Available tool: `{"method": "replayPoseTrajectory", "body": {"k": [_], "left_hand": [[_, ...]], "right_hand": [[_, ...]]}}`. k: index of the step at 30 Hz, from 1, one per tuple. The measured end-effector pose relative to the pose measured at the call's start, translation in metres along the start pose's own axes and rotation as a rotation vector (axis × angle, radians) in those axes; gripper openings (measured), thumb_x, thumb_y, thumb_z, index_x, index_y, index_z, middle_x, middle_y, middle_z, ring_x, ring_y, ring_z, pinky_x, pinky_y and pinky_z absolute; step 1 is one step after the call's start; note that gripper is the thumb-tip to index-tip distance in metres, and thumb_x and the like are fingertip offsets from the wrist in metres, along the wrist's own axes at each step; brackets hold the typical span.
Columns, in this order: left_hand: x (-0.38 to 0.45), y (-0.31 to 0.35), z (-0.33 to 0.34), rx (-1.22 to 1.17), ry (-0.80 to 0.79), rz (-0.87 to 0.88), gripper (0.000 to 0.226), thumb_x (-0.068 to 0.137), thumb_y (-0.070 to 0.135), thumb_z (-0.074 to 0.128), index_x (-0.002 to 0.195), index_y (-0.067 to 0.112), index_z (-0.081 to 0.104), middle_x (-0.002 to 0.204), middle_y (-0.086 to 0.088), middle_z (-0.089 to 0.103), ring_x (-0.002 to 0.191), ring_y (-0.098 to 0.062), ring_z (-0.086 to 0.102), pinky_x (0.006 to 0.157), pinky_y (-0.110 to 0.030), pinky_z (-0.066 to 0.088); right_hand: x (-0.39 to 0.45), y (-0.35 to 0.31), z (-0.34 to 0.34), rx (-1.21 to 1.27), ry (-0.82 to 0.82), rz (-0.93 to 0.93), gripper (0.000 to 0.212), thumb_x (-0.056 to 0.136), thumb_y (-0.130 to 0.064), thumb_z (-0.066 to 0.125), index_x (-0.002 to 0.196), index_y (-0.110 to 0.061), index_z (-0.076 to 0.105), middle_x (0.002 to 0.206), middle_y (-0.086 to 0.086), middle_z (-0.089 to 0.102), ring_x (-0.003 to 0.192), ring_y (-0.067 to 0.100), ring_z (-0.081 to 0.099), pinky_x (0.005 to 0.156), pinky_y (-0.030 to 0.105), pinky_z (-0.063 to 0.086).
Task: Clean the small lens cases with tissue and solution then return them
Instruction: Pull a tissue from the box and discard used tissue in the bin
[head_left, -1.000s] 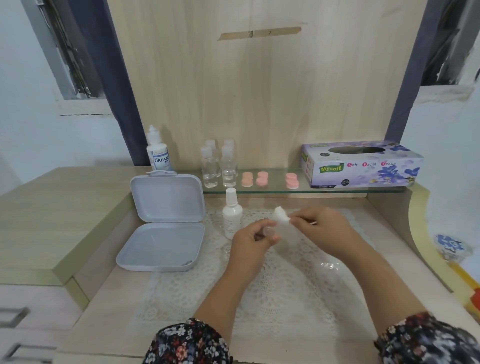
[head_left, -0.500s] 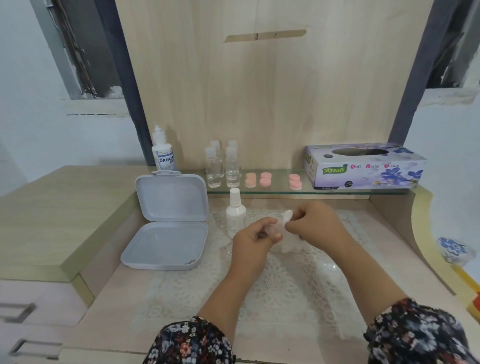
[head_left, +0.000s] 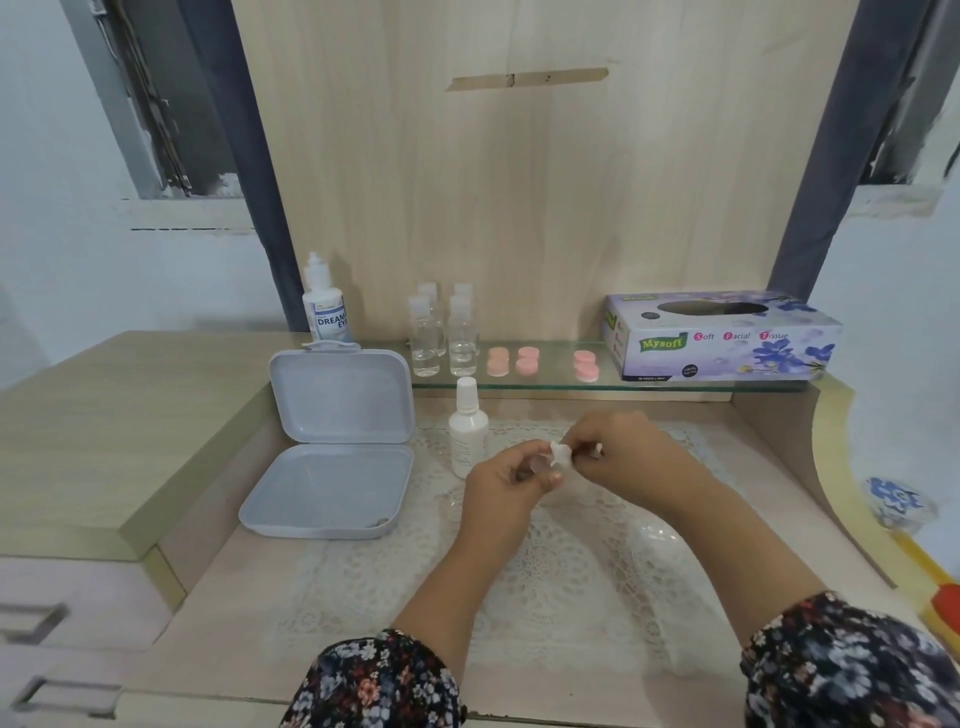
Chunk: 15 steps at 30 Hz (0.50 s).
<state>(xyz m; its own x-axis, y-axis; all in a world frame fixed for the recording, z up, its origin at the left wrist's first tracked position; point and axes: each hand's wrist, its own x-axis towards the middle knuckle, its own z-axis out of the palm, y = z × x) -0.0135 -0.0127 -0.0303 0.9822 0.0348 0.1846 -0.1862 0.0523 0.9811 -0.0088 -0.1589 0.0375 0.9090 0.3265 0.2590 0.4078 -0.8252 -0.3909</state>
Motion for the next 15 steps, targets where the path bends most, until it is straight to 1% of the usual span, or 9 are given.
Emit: {"method": "replayPoseTrajectory", "body": {"k": [1, 3, 5, 7, 9, 10, 12, 13, 15], "left_hand": [[-0.001, 0.001, 0.000, -0.013, 0.010, 0.012, 0.032, 0.079, -0.004, 0.072, 0.095, 0.024, 0.072, 0.079, 0.001, 0.062, 0.081, -0.010, 0.061, 0.089, -0.032, 0.055], [-0.002, 0.003, 0.001, -0.045, 0.021, 0.045, 0.034, 0.079, -0.006, 0.070, 0.094, 0.024, 0.071, 0.079, -0.001, 0.061, 0.082, -0.009, 0.060, 0.088, -0.028, 0.054], [-0.003, 0.004, 0.001, -0.055, 0.029, 0.066, 0.034, 0.079, -0.006, 0.070, 0.094, 0.024, 0.071, 0.078, 0.000, 0.060, 0.082, -0.008, 0.061, 0.088, -0.026, 0.054], [-0.003, 0.002, 0.001, -0.034, 0.042, 0.068, 0.035, 0.079, -0.005, 0.070, 0.094, 0.026, 0.071, 0.079, 0.001, 0.061, 0.080, -0.005, 0.061, 0.085, -0.022, 0.053], [-0.003, 0.001, 0.000, -0.022, 0.055, 0.061, 0.035, 0.079, -0.005, 0.071, 0.093, 0.027, 0.070, 0.078, 0.002, 0.061, 0.079, -0.004, 0.061, 0.084, -0.019, 0.052], [-0.002, 0.001, 0.000, -0.030, 0.060, 0.054, 0.035, 0.079, -0.005, 0.071, 0.093, 0.027, 0.070, 0.076, 0.002, 0.061, 0.079, -0.005, 0.061, 0.084, -0.020, 0.053], [0.000, 0.001, 0.000, -0.040, 0.073, 0.043, 0.035, 0.079, -0.006, 0.071, 0.091, 0.027, 0.070, 0.072, 0.003, 0.060, 0.076, -0.006, 0.061, 0.083, -0.021, 0.054], [0.001, 0.001, 0.000, -0.038, 0.075, 0.039, 0.035, 0.079, -0.006, 0.071, 0.092, 0.027, 0.070, 0.072, 0.003, 0.060, 0.076, -0.006, 0.061, 0.081, -0.020, 0.054], [0.001, 0.000, 0.000, -0.033, 0.063, 0.032, 0.034, 0.078, -0.005, 0.072, 0.094, 0.026, 0.071, 0.073, 0.005, 0.064, 0.078, -0.007, 0.065, 0.080, -0.020, 0.054]], "right_hand": [[-0.001, 0.000, 0.003, 0.060, 0.051, 0.048, 0.015, 0.081, -0.007, 0.059, 0.082, -0.017, 0.071, 0.078, -0.003, 0.067, 0.073, 0.013, 0.059, 0.068, 0.028, 0.049], [-0.003, 0.000, 0.013, 0.231, 0.157, 0.209, 0.008, 0.079, -0.010, 0.062, 0.078, -0.017, 0.065, 0.071, -0.001, 0.065, 0.065, 0.014, 0.059, 0.058, 0.026, 0.047], [-0.007, -0.001, 0.025, 0.448, 0.230, 0.357, 0.008, 0.080, -0.011, 0.063, 0.079, -0.017, 0.060, 0.070, 0.002, 0.064, 0.058, 0.014, 0.061, 0.050, 0.022, 0.043], [-0.012, -0.004, 0.032, 0.644, 0.275, 0.443, 0.007, 0.084, -0.009, 0.063, 0.083, -0.015, 0.059, 0.075, 0.004, 0.063, 0.057, 0.014, 0.062, 0.047, 0.016, 0.043], [-0.018, -0.006, 0.035, 0.757, 0.341, 0.477, 0.006, 0.086, -0.007, 0.063, 0.084, -0.012, 0.059, 0.076, 0.005, 0.063, 0.058, 0.014, 0.063, 0.049, 0.017, 0.047], [-0.021, -0.007, 0.036, 0.748, 0.381, 0.481, 0.006, 0.086, -0.008, 0.063, 0.083, -0.013, 0.060, 0.075, 0.005, 0.063, 0.058, 0.014, 0.063, 0.051, 0.020, 0.049], [-0.023, -0.007, 0.036, 0.668, 0.436, 0.468, 0.007, 0.086, -0.012, 0.063, 0.082, -0.018, 0.062, 0.073, 0.002, 0.065, 0.061, 0.016, 0.064, 0.055, 0.021, 0.048], [-0.022, -0.007, 0.035, 0.623, 0.430, 0.448, 0.007, 0.086, -0.014, 0.063, 0.080, -0.019, 0.064, 0.072, 0.000, 0.065, 0.063, 0.016, 0.064, 0.056, 0.021, 0.046], [-0.019, -0.009, 0.035, 0.523, 0.360, 0.403, 0.011, 0.087, -0.019, 0.064, 0.077, -0.018, 0.069, 0.066, -0.004, 0.064, 0.062, 0.011, 0.060, 0.058, 0.020, 0.042]]}}
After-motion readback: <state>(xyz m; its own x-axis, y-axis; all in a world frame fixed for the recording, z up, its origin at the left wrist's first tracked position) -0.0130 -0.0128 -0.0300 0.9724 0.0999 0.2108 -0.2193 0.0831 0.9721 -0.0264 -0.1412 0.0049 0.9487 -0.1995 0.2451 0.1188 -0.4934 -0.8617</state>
